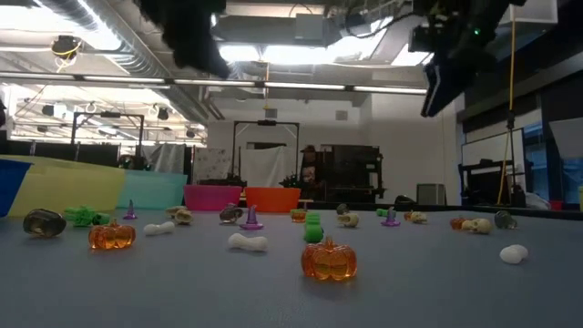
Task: Sort Halloween decoration
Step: Put the purple witch hat toy into the pink bin
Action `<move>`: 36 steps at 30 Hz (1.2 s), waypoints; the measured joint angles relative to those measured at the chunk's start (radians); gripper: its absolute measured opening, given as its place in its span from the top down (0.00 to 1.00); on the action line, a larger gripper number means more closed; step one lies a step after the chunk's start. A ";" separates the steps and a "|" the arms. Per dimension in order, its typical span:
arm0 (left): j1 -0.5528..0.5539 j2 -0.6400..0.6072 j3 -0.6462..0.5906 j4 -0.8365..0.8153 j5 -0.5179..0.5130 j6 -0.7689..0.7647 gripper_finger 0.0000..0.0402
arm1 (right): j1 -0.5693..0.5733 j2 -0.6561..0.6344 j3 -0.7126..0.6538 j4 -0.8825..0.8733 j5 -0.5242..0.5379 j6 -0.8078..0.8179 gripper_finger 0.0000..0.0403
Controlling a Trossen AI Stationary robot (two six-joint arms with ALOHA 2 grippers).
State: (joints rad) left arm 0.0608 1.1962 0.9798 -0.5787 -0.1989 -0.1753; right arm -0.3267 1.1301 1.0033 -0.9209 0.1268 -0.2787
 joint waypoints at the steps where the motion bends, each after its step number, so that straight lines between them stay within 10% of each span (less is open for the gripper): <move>1: 0.000 0.011 0.000 -0.038 0.015 0.000 0.67 | 0.000 0.000 -0.013 0.007 -0.001 0.000 0.57; 12: 0.000 0.159 0.000 -0.286 0.106 -0.025 0.67 | 0.000 0.000 -0.089 0.063 -0.016 -0.002 0.57; 36: -0.111 0.430 -0.001 -0.345 0.164 0.483 0.67 | 0.000 0.000 -0.089 0.064 -0.016 -0.002 0.57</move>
State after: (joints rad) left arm -0.0498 1.6267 0.9791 -0.9241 -0.0345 0.3077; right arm -0.3271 1.1304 0.9142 -0.8570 0.1111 -0.2806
